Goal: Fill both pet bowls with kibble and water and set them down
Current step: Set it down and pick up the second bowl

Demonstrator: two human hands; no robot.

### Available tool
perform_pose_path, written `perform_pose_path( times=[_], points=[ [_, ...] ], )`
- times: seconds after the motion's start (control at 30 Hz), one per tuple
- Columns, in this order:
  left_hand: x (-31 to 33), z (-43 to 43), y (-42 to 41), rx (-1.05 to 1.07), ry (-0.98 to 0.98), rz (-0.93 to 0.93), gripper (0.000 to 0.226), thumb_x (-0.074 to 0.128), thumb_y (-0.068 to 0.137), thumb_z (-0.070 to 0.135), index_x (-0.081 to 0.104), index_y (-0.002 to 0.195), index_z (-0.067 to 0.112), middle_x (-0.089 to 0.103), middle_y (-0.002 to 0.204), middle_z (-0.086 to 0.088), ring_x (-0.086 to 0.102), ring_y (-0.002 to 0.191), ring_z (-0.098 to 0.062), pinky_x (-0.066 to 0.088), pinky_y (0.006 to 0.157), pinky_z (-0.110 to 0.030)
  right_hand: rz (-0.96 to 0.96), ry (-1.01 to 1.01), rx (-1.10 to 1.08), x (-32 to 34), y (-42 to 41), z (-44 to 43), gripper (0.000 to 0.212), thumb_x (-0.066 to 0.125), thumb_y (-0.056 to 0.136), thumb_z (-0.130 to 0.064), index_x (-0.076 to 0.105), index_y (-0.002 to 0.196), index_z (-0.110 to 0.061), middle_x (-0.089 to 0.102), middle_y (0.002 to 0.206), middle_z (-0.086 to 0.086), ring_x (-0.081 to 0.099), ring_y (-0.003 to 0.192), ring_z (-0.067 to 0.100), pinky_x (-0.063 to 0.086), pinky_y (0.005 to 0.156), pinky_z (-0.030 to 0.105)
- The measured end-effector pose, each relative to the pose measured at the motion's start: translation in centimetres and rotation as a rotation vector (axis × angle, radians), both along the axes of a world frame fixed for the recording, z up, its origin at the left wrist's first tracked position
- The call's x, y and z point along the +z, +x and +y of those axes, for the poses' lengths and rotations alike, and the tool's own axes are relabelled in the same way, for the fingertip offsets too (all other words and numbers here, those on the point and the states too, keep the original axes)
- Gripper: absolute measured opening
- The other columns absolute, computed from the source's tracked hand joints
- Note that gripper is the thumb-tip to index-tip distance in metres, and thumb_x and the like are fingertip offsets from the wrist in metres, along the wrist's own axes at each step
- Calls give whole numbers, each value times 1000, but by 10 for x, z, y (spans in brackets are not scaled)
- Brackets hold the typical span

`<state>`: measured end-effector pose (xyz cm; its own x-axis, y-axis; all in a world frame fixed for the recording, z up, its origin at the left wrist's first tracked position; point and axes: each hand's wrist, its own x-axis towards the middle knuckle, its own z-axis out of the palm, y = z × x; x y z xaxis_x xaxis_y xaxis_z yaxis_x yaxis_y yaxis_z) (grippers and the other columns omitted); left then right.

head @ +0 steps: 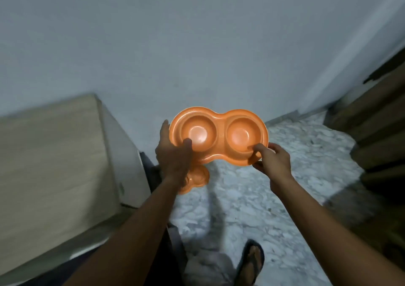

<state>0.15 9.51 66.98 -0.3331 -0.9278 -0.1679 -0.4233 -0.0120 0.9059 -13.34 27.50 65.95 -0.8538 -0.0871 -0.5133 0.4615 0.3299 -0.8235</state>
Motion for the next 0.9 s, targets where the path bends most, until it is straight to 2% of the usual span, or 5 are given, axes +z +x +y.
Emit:
perform_pose_path(
  times=[0.23, 0.37, 0.5, 0.57, 0.9],
  points=[
    [117, -24, 138, -18, -44, 6, 74, 58, 66, 46, 50, 139, 35, 67, 125, 2, 62, 116, -22, 48, 102, -42, 95, -82, 54, 117, 131, -16, 46, 76, 82, -29, 62, 123, -17, 69, 97, 5, 74, 88, 25, 64, 84, 45],
    [158, -42, 233, 175, -70, -17, 76, 67, 72, 34, 47, 144, 22, 58, 138, -3, 52, 128, -25, 43, 106, -38, 110, -167, 206, 143, 208, -53, 48, 77, 81, -33, 63, 123, -15, 70, 98, 6, 74, 89, 26, 65, 80, 45],
    [185, -53, 335, 311, -123, 55, 15, 65, 74, 22, 71, 87, 17, 69, 84, -2, 63, 81, -23, 45, 63, -24, 93, -216, 328, 152, 293, -88, 51, 75, 82, -37, 60, 127, -18, 70, 111, 9, 73, 93, 27, 65, 82, 46],
    [196, -60, 384, 347, -97, 51, 8, 65, 72, 21, 71, 77, 18, 67, 70, 2, 60, 71, -21, 42, 59, -26, 83, -211, 365, 152, 335, -103, 54, 75, 81, -39, 59, 129, -20, 68, 117, 9, 71, 96, 28, 64, 83, 47],
    [202, -159, 581, 370, -19, -15, 11, 70, 73, 21, 75, 83, 25, 73, 83, 2, 66, 83, -20, 53, 77, -33, 164, -142, 584, 152, 502, -215, 54, 77, 86, -42, 63, 129, -13, 65, 108, 4, 70, 83, 22, 64, 81, 48]
  ],
)
